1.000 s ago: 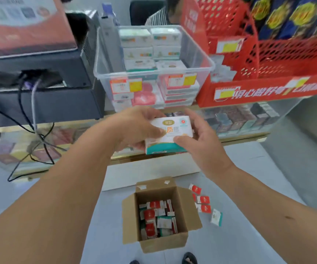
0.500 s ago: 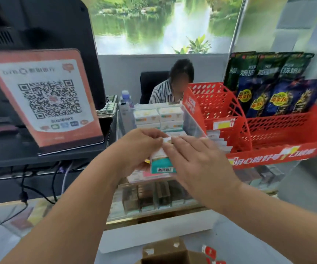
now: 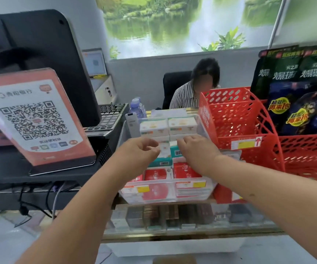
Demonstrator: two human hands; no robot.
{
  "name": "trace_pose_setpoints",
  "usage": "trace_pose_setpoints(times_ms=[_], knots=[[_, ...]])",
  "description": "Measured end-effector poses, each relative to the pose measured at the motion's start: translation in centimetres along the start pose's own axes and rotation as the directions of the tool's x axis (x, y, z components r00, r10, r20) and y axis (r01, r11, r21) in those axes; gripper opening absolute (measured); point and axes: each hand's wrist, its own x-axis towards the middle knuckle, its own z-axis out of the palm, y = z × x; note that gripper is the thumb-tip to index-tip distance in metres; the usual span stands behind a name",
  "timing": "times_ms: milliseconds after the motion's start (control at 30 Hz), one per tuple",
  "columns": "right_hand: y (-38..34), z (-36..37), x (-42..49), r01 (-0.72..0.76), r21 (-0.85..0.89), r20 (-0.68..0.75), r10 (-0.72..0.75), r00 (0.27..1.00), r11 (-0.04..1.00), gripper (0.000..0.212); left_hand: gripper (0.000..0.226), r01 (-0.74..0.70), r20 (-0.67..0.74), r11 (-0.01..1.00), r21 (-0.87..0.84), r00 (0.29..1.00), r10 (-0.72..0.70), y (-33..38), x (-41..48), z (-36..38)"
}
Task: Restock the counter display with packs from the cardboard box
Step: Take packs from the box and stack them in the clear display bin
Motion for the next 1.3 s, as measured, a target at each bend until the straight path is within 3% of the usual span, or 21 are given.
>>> trace_pose_setpoints(times_ms=[433, 733, 900, 1133, 1300], knots=[[0.8, 3.1, 3.4, -0.064, -0.004, 0.186, 0.063, 0.981, 0.998, 0.040, 0.024, -0.017, 0.009, 1.000, -0.011, 1.000, 0.017, -2.8, 4.3, -0.3], [-1.2, 0.9, -0.5, -0.120, 0.125, -0.079, 0.130, 0.988, 0.985, 0.019, 0.027, -0.139, 0.065, 0.990, -0.021, 0.988, 0.140, -2.7, 3.5, -0.4], [-4.3, -1.6, -5.0, -0.161, 0.135, -0.209, 0.187, 0.960, 0.978, 0.016, 0.020, -0.172, 0.120, 0.974, -0.148, 0.974, 0.190, -3.1, 1.1, 0.2], [-8.1, -1.8, -10.6, -0.128, 0.163, -0.264, 0.168, 0.950, 0.978, 0.025, 0.014, -0.147, 0.179, 0.979, -0.144, 0.969, 0.171, -5.5, -3.2, 1.8], [-9.8, 3.2, -15.3, -0.069, 0.240, -0.333, 0.149, 0.931, 0.968, 0.023, 0.012, -0.048, 0.187, 0.998, -0.029, 0.981, 0.053, -9.4, -6.1, 5.8]])
